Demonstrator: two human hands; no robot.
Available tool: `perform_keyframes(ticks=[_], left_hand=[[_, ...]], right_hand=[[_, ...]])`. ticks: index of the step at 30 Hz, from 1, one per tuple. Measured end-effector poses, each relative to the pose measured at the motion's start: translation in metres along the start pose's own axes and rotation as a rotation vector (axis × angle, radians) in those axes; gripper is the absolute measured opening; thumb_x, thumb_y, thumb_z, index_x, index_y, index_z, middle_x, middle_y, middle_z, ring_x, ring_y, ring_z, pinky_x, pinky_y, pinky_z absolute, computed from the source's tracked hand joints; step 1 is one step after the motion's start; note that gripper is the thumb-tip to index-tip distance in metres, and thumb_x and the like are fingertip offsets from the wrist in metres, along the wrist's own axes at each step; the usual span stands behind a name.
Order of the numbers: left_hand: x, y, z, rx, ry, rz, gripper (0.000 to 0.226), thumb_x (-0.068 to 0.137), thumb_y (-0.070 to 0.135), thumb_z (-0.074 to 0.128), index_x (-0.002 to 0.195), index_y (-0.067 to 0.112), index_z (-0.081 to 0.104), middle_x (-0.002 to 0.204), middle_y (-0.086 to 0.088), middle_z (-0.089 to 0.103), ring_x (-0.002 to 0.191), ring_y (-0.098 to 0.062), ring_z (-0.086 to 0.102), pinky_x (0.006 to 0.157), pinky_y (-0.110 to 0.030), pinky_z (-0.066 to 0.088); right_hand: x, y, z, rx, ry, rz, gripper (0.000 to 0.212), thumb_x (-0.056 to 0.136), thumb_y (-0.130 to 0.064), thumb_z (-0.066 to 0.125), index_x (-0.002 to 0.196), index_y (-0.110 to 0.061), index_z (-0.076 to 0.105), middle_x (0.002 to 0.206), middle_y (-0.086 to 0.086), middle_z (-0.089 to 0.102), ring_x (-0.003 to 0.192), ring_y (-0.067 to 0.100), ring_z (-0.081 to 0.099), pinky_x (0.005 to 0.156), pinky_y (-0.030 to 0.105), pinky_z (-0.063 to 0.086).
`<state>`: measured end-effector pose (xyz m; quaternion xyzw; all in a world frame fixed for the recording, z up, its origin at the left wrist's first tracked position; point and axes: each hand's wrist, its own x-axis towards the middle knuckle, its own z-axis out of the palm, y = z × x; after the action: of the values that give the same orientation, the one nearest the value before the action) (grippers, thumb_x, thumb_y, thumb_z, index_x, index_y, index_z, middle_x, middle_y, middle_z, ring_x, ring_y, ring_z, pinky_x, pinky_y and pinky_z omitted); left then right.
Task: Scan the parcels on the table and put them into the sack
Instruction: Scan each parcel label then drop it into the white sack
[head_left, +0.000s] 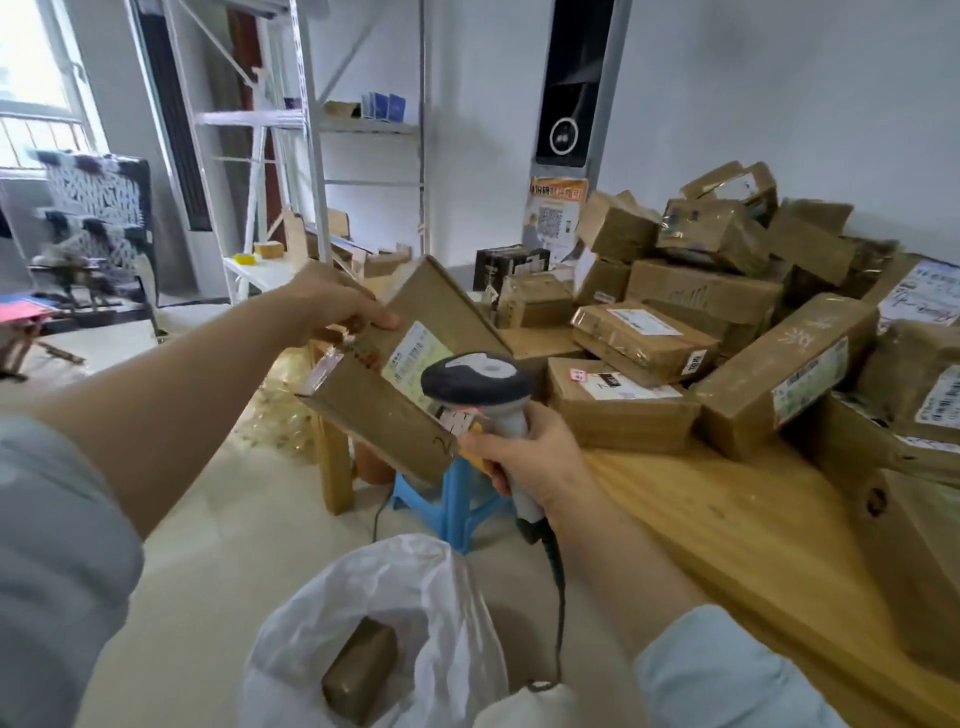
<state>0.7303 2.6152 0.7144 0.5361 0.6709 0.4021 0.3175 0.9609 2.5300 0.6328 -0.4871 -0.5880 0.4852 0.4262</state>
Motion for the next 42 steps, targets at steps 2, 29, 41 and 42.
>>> perform_keyframes(ticks=[2, 29, 41, 42], left_hand=[[0.004, -0.018, -0.002, 0.05, -0.031, -0.042, 0.046, 0.066, 0.015, 0.086, 0.107, 0.007, 0.068, 0.102, -0.007, 0.065, 0.091, -0.02, 0.06, 0.064, -0.029, 0.051], [0.04, -0.119, 0.006, 0.172, -0.066, -0.192, 0.045, 0.07, 0.016, 0.082, 0.111, 0.003, 0.068, 0.099, -0.01, 0.065, 0.096, -0.026, 0.06, 0.08, -0.036, 0.053], [0.037, -0.168, 0.014, 0.146, -0.033, -0.325, 0.04, 0.068, 0.019, 0.084, 0.1, 0.004, 0.066, 0.098, -0.013, 0.066, 0.09, -0.028, 0.063, 0.084, -0.044, 0.055], [0.035, -0.181, 0.018, 0.152, -0.025, -0.36, 0.041, 0.068, 0.02, 0.084, 0.101, 0.004, 0.065, 0.098, -0.013, 0.065, 0.091, -0.028, 0.063, 0.084, -0.044, 0.055]], right_hand=[[0.001, 0.013, 0.013, 0.012, 0.0, -0.018, 0.023, 0.078, -0.008, 0.075, 0.088, -0.018, 0.058, 0.068, 0.006, 0.06, 0.04, 0.004, 0.048, 0.042, 0.02, 0.042], [0.026, 0.078, 0.043, -0.372, -0.147, 0.019, 0.026, 0.075, -0.007, 0.072, 0.099, -0.01, 0.063, 0.065, -0.005, 0.057, 0.058, 0.005, 0.051, 0.055, 0.021, 0.041], [0.031, 0.084, 0.049, -0.213, -0.164, 0.218, 0.02, 0.078, -0.008, 0.074, 0.094, -0.007, 0.063, 0.054, 0.002, 0.056, 0.038, 0.008, 0.047, 0.044, 0.024, 0.042], [0.032, 0.086, 0.05, -0.162, -0.154, 0.255, 0.017, 0.078, -0.007, 0.073, 0.091, -0.007, 0.062, 0.053, 0.002, 0.055, 0.036, 0.008, 0.046, 0.043, 0.024, 0.042]])
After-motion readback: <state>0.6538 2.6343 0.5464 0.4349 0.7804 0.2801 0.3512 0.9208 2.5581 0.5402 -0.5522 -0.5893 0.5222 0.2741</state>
